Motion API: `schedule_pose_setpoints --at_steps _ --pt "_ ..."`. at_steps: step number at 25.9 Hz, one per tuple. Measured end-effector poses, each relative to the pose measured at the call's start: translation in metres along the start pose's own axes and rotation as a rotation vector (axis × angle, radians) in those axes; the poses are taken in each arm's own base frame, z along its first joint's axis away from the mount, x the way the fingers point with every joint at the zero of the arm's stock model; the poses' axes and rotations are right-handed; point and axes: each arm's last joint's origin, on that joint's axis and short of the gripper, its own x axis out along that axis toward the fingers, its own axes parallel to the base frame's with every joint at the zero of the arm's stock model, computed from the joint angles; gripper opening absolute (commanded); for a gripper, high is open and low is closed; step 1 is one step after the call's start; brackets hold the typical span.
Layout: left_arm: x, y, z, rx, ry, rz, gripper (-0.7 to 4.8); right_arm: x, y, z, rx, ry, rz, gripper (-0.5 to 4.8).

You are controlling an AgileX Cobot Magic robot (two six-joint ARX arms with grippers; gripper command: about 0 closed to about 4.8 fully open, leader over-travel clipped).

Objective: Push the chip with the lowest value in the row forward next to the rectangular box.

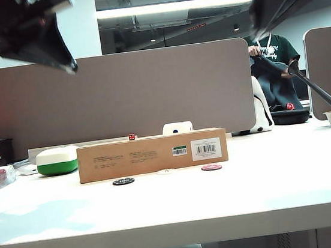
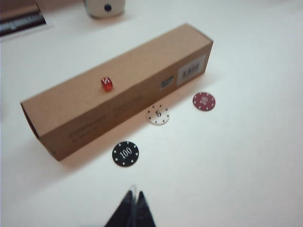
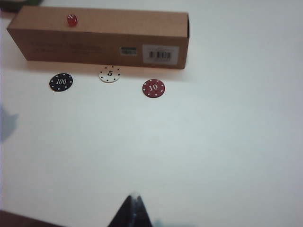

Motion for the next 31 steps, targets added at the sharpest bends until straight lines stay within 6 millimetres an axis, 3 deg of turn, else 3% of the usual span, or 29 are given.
schedule_pose_setpoints --at_steps 1,5,17,25,31 --pt "-0.008 0.001 0.003 -0.001 -0.029 0.003 -0.05 -0.015 0.001 -0.01 -0.019 -0.052 -0.003 -0.05" --pt "-0.028 0.005 0.01 -0.011 -0.108 0.016 -0.05 -0.032 0.002 -0.021 -0.049 -0.119 0.003 -0.05" --pt "-0.103 0.059 0.017 -0.118 -0.339 0.367 -0.05 -0.035 0.0 -0.025 -0.082 -0.11 -0.011 -0.05" --pt "-0.133 0.054 0.017 -0.115 -0.443 0.423 -0.05 -0.035 0.0 -0.024 -0.081 -0.11 -0.011 -0.05" --pt "-0.184 0.036 0.01 -0.086 -0.636 0.429 -0.05 -0.035 0.0 -0.025 -0.082 -0.11 -0.011 -0.05"
